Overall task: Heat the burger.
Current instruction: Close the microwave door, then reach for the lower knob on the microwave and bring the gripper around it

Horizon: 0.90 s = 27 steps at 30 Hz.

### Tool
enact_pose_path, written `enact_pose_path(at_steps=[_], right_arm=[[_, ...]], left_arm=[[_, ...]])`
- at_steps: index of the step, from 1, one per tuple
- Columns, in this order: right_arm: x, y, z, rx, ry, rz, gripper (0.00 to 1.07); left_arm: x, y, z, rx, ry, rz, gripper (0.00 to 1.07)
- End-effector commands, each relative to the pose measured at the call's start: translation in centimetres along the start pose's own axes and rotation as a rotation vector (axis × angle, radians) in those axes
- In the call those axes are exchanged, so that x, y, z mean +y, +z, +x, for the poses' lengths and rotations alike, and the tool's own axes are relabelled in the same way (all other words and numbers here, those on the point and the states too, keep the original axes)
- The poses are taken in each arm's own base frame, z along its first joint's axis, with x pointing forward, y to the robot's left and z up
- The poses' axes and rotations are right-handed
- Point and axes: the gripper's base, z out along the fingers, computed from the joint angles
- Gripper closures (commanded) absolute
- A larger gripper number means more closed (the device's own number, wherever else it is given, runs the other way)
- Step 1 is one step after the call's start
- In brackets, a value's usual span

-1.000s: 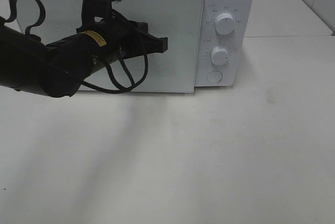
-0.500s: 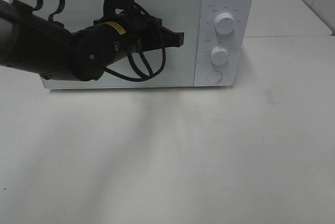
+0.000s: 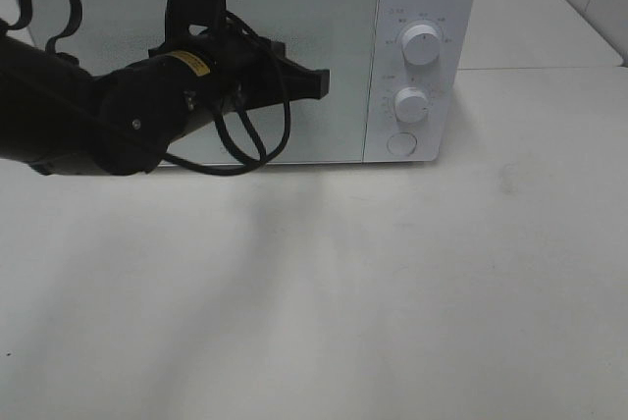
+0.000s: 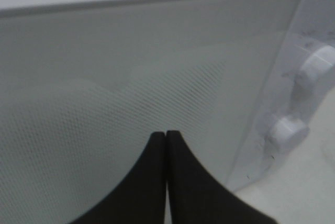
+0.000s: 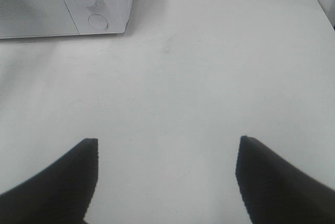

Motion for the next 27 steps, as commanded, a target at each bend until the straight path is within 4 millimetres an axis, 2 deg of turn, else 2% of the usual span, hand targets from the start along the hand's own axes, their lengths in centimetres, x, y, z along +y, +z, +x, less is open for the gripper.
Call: enact_pose_path(at_steps=[1, 2, 4, 5, 6, 7, 8, 9, 10, 11, 12, 16, 18, 23, 24, 27], right_arm=[[0.0, -0.4, 0.1, -0.038, 0.003, -0.001, 0.35], [0.0, -0.4, 0.1, -0.038, 0.003, -0.001, 0.35], [0.0, -0.4, 0.1, -0.038, 0.003, -0.001, 0.35], [0.0, -0.4, 0.1, -0.038, 0.003, -0.001, 0.35], [0.0, -0.4, 0.1, -0.038, 0.002, -0.002, 0.35], [0.0, -0.4, 0.1, -0.038, 0.002, -0.002, 0.35], [0.0, -0.4, 0.1, -0.038, 0.002, -0.002, 0.35], [0.0, -0.4, 0.1, -0.038, 0.002, -0.002, 0.35], [0.0, -0.4, 0.1, -0.038, 0.002, -0.002, 0.35], [0.0, -0.4, 0.1, -0.038, 0.002, -0.002, 0.35], [0.0, -0.4, 0.1, -0.038, 0.002, -0.002, 0.35], [0.0, -0.4, 0.1, -0.038, 0.002, -0.002, 0.35], [0.0, -0.4, 0.1, -0.038, 0.002, -0.002, 0.35], [0.0, -0.4, 0.1, -0.038, 0.002, -0.002, 0.35], [0.0, -0.4, 0.1, -0.038, 0.002, -0.002, 0.36], [0.0, -0.4, 0.1, -0.038, 0.002, -0.002, 0.36]], left_arm=[[-0.5, -1.6, 0.1, 0.043, 0.002, 0.029, 1.07], [-0.5, -1.6, 0.1, 0.043, 0.002, 0.029, 1.07], [-0.5, -2.6, 0.9, 0.120, 0.002, 0.047, 0.95], [-0.5, -2.6, 0.9, 0.120, 0.002, 0.047, 0.95], [-0.5, -3.2, 1.2, 0.170, -0.002, 0.060, 0.76], [-0.5, -3.5, 1.2, 0.190, -0.002, 0.067, 0.65], [-0.5, -3.5, 1.2, 0.190, -0.002, 0.067, 0.65], [-0.5, -4.1, 1.5, 0.236, -0.005, 0.081, 0.38], [-0.5, -4.1, 1.5, 0.236, -0.005, 0.081, 0.38], [-0.6, -4.4, 1.6, 0.288, -0.008, 0.101, 0.10], [-0.7, -4.6, 1.6, 0.306, -0.009, 0.109, 0.05], [-0.9, -5.2, 1.7, 0.369, -0.005, 0.138, 0.07], [-1.2, -6.0, 2.1, 0.481, 0.015, 0.184, 0.07], [-1.3, -7.1, 2.7, 0.611, 0.088, 0.242, 0.08], [-1.3, -7.8, 3.1, 0.696, 0.094, 0.265, 0.08], [-1.4, -8.1, 3.3, 0.741, 0.098, 0.277, 0.08]])
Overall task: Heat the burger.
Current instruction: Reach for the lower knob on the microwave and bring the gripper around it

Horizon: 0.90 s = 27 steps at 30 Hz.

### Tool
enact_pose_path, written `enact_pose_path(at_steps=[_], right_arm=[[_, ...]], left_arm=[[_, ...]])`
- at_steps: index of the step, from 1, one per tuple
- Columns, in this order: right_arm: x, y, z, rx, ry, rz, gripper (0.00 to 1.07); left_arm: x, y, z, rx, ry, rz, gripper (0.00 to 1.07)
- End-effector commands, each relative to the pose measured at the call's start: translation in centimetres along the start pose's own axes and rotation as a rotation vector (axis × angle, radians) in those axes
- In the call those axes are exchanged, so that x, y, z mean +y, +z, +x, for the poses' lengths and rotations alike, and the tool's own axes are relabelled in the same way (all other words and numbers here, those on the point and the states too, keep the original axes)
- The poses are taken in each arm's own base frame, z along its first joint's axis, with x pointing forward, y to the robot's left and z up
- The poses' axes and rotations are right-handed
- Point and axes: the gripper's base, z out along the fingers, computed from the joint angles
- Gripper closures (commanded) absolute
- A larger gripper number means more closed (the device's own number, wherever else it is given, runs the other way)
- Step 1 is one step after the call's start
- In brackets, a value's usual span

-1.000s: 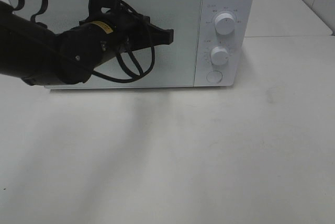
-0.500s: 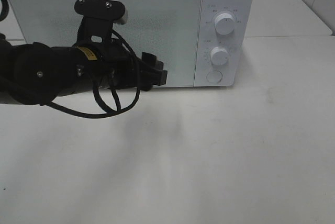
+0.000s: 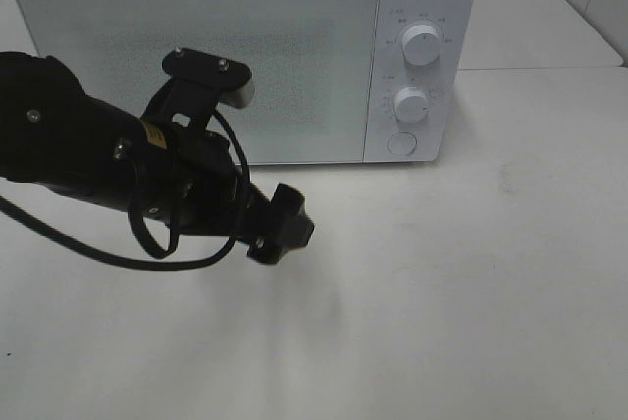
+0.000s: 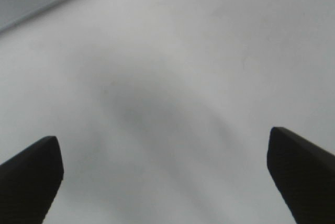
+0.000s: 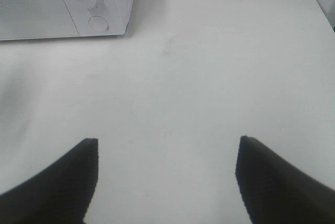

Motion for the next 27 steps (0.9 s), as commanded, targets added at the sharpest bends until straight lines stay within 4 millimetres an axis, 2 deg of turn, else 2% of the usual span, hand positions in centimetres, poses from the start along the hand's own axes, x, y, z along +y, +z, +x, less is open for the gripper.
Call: enact_pose_path(at_steps=[1, 3, 6, 10, 20, 27], right_arm=[[0.0, -0.4, 0.1, -0.033, 0.002, -0.001, 0.36], [0.0, -0.4, 0.1, -0.033, 0.002, -0.001, 0.36], [0.0, -0.4, 0.1, -0.033, 0.002, -0.001, 0.36], [0.0, -0.4, 0.1, -0.033, 0.002, -0.001, 0.36], [0.0, -0.4, 0.1, -0.033, 0.002, -0.001, 0.36], [0.0, -0.4, 0.1, -0.033, 0.002, -0.001, 0.36]], left_arm=[[-0.6, -1.1, 1.6, 0.196, 0.039, 0.057, 0.08], [-0.6, -1.4, 1.9, 0.230, 0.047, 0.067, 0.08], [-0.9, -3.1, 2.4, 0.323, 0.082, 0.089, 0.08], [-0.7, -4.2, 2.3, 0.340, 0.072, 0.067, 0.08], [1.3, -8.7, 2.6, 0.403, 0.014, -0.205, 0.08], [2.5, -10.9, 3.1, 0.441, -0.046, -0.253, 0.08]])
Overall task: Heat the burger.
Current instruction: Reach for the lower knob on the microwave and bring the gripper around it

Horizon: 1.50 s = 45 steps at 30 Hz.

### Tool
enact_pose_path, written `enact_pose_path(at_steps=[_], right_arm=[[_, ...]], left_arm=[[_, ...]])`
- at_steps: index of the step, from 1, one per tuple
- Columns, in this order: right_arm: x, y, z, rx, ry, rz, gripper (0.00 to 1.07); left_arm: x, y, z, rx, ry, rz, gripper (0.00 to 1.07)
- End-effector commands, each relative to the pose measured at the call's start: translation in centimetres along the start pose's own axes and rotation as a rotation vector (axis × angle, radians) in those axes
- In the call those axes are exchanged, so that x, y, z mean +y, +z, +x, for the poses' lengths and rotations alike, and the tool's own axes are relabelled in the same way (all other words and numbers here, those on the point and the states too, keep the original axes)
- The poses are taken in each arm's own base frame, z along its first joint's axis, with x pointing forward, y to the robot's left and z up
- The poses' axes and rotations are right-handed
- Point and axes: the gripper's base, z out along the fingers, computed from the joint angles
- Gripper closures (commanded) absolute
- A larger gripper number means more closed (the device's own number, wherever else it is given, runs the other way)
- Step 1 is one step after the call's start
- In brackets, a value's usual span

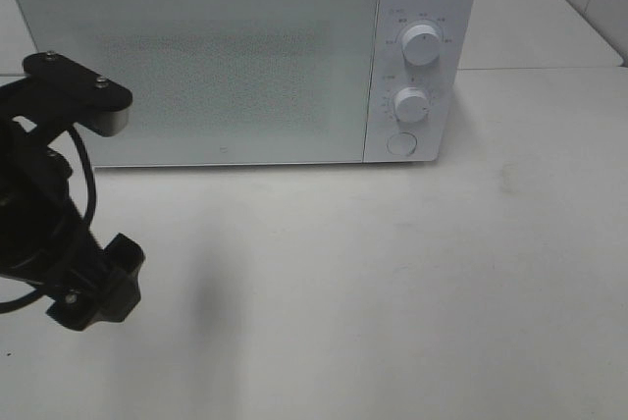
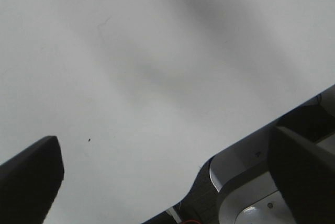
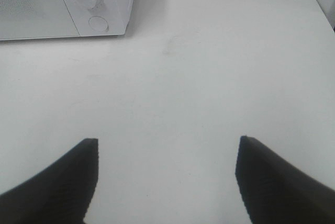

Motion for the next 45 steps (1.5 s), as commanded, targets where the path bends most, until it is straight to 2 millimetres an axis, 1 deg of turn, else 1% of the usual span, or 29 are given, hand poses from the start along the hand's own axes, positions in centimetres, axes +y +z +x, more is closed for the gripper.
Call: enact_pose_path(at_steps=[1, 3, 4, 5, 6, 7, 8, 10, 11, 13, 14, 16, 17, 19, 21, 22, 23, 25, 26, 28, 30, 32, 36, 38, 39, 41, 42, 44, 45], right_arm=[[0.0, -0.4, 0.1, -0.033, 0.002, -0.001, 0.36], [0.0, -0.4, 0.1, -0.033, 0.002, -0.001, 0.36], [0.0, -0.4, 0.1, -0.033, 0.002, -0.001, 0.36], [0.0, -0.4, 0.1, -0.033, 0.002, -0.001, 0.36], [0.0, -0.4, 0.1, -0.033, 0.002, -0.001, 0.36], [0.0, -0.4, 0.1, -0.033, 0.002, -0.001, 0.36], [0.0, -0.4, 0.1, -0.033, 0.002, -0.001, 0.36], [0.0, -0.4, 0.1, -0.033, 0.002, -0.001, 0.36], [0.0, -0.4, 0.1, -0.033, 0.002, -0.001, 0.36], [0.0, -0.4, 0.1, -0.033, 0.002, -0.001, 0.36], [0.0, -0.4, 0.1, -0.033, 0.002, -0.001, 0.36], [0.0, -0.4, 0.1, -0.033, 0.002, -0.001, 0.36], [0.0, -0.4, 0.1, -0.033, 0.002, -0.001, 0.36], [0.0, -0.4, 0.1, -0.033, 0.002, -0.001, 0.36], [0.0, -0.4, 0.1, -0.033, 0.002, -0.001, 0.36], [0.0, -0.4, 0.1, -0.033, 0.002, -0.001, 0.36], [0.0, -0.4, 0.1, -0.033, 0.002, -0.001, 0.36], [0.0, -0.4, 0.1, -0.033, 0.002, -0.001, 0.36], [0.0, -0.4, 0.1, -0.033, 0.002, -0.001, 0.36], [0.0, -0.4, 0.1, -0.033, 0.002, -0.001, 0.36], [0.0, -0.4, 0.1, -0.033, 0.002, -0.001, 0.36], [0.0, -0.4, 0.1, -0.033, 0.002, -0.001, 0.36], [0.0, -0.4, 0.1, -0.033, 0.002, -0.001, 0.36], [0.0, -0.4, 0.1, -0.033, 0.002, -0.001, 0.36], [0.0, -0.4, 0.1, -0.033, 0.002, -0.001, 0.36], [0.0, -0.4, 0.1, -0.033, 0.002, -0.001, 0.36], [0.0, -0.4, 0.1, -0.033, 0.002, -0.001, 0.36], [0.0, -0.4, 0.1, -0.033, 0.002, -0.001, 0.36], [0.0, -0.4, 0.1, -0.033, 0.002, -0.001, 0.36]], left_arm=[[2.2, -1.2, 1.1, 0.032, -0.125, -0.008, 0.08], [2.8, -1.6, 1.3, 0.027, -0.154, -0.006, 0.08], [4.3, -2.3, 2.1, 0.031, -0.227, 0.001, 0.08], [4.9, -2.6, 2.5, 0.037, -0.257, 0.001, 0.08], [4.9, -2.6, 2.5, 0.037, -0.257, 0.001, 0.08], [6.5, -3.3, 3.4, 0.045, -0.337, 0.000, 0.08], [6.5, -3.3, 3.4, 0.045, -0.337, 0.000, 0.08], [8.4, -4.5, 5.2, 0.051, -0.456, -0.007, 0.08], [8.4, -4.5, 5.2, 0.051, -0.456, -0.007, 0.08], [9.9, -5.6, 7.0, 0.064, -0.563, -0.029, 0.08], [9.9, -5.6, 7.0, 0.064, -0.563, -0.029, 0.08], [10.3, -6.8, 8.5, 0.062, -0.642, -0.041, 0.08], [10.3, -6.8, 8.5, 0.062, -0.642, -0.041, 0.08], [10.1, -8.2, 9.5, 0.007, -0.672, -0.053, 0.08], [9.9, -8.6, 9.7, -0.015, -0.672, -0.059, 0.08], [9.5, -9.6, 10.3, -0.065, -0.666, -0.073, 0.08], [9.5, -9.6, 10.3, -0.065, -0.666, -0.073, 0.08], [8.9, -10.9, 11.2, -0.145, -0.641, -0.098, 0.08], [8.9, -10.9, 11.2, -0.145, -0.641, -0.098, 0.08], [8.1, -12.3, 12.2, -0.223, -0.618, -0.123, 0.08], [7.9, -12.8, 12.6, -0.253, -0.604, -0.133, 0.08], [7.0, -13.6, 13.8, -0.356, -0.569, -0.169, 0.08], [6.5, -13.3, 14.6, -0.392, -0.557, -0.181, 0.08], [5.7, -11.2, 16.0, -0.405, -0.547, -0.187, 0.08], [5.7, -11.2, 16.0, -0.405, -0.547, -0.187, 0.08], [5.1, -9.5, 17.0, -0.439, -0.540, -0.201, 0.08], [5.1, -9.5, 17.0, -0.439, -0.540, -0.201, 0.08], [4.5, -8.9, 18.5, -0.497, -0.514, -0.266, 0.08], [4.5, -8.9, 18.5, -0.497, -0.514, -0.266, 0.08]])
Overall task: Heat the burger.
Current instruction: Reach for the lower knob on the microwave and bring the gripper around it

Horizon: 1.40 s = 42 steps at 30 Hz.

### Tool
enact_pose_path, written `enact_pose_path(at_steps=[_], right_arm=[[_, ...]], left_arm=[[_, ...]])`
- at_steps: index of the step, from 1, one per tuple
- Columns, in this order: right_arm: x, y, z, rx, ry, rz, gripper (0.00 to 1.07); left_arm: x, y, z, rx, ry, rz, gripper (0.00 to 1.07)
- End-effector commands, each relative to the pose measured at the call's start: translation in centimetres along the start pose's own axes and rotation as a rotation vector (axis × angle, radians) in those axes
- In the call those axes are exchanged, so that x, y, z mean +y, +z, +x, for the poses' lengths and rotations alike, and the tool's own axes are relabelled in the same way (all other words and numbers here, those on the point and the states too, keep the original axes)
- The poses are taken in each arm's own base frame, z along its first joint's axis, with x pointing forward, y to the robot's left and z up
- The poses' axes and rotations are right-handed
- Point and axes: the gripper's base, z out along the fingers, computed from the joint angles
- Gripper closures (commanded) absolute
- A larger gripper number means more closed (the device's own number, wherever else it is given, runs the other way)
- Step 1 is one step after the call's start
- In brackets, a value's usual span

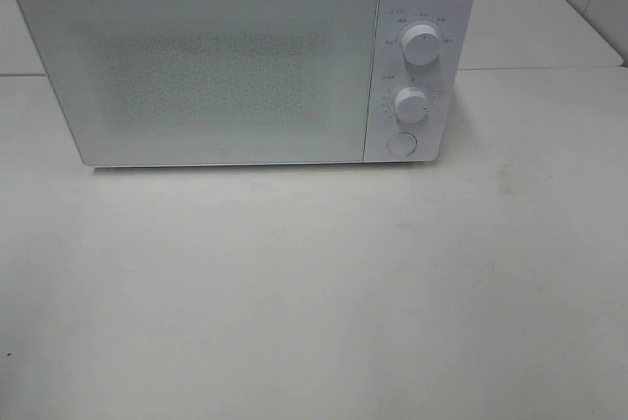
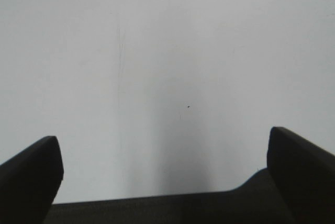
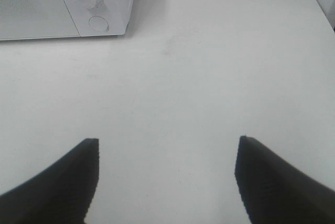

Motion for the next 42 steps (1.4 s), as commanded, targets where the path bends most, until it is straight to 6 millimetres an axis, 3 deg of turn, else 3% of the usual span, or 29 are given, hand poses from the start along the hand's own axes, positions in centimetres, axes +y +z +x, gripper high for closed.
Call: enact_pose_path(at_steps=[1, 11, 42], right_arm=[[0.0, -0.4, 0.1, -0.032, 0.002, -0.001, 0.36], [0.0, -0.4, 0.1, -0.032, 0.003, -0.001, 0.36], [0.0, -0.2, 0.1, -0.022, 0.005, 0.000, 0.36]], left_arm=[[0.4, -0.6, 1.6, -0.103, 0.036, -0.055, 0.08], [-0.1, -4.0, 5.3, -0.388, -0.031, -0.001, 0.09], [-0.3, -4.0, 5.2, -0.385, -0.038, 0.019, 0.09]])
